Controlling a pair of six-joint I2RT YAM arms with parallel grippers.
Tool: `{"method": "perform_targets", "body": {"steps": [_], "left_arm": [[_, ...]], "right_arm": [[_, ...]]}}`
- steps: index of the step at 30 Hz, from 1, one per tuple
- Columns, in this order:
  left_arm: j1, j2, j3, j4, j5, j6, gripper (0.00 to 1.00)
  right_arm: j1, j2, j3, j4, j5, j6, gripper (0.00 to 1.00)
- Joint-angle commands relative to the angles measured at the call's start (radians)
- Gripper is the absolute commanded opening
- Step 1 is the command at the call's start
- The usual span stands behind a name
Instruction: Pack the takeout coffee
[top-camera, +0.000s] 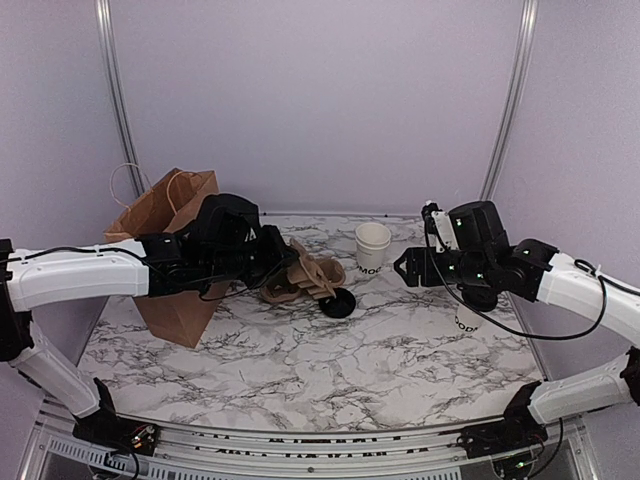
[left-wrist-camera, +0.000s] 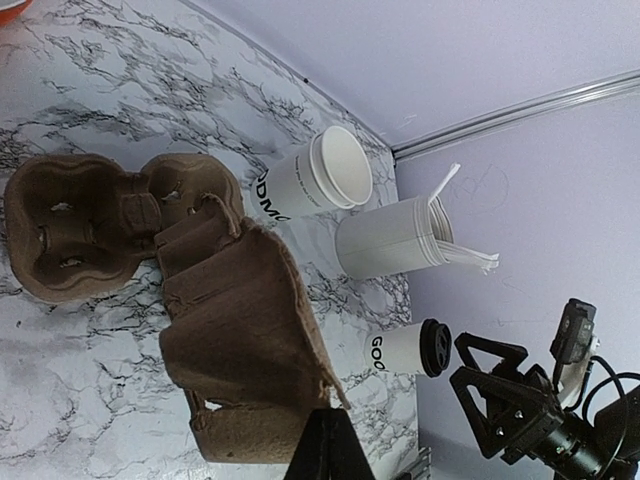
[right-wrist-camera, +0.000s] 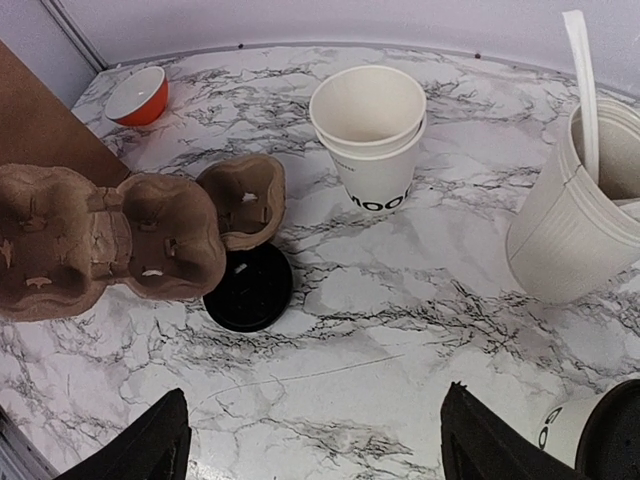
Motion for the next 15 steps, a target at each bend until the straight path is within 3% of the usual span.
{"method": "perform_targets", "body": {"steps": [1,15], "left_arm": [[-0.036,-0.003,0.054,-0.02,0.064,0.036,0.0],[-0.228,0.156,0.123,0.068,0.178,-0.019,0.0]], "right_arm": [[0.011,-0.01,0.029,0.016,0.023,-0.011,0.84],[0.009,-0.095,-0.03,-0.066,0.066,0.032,0.84]]}}
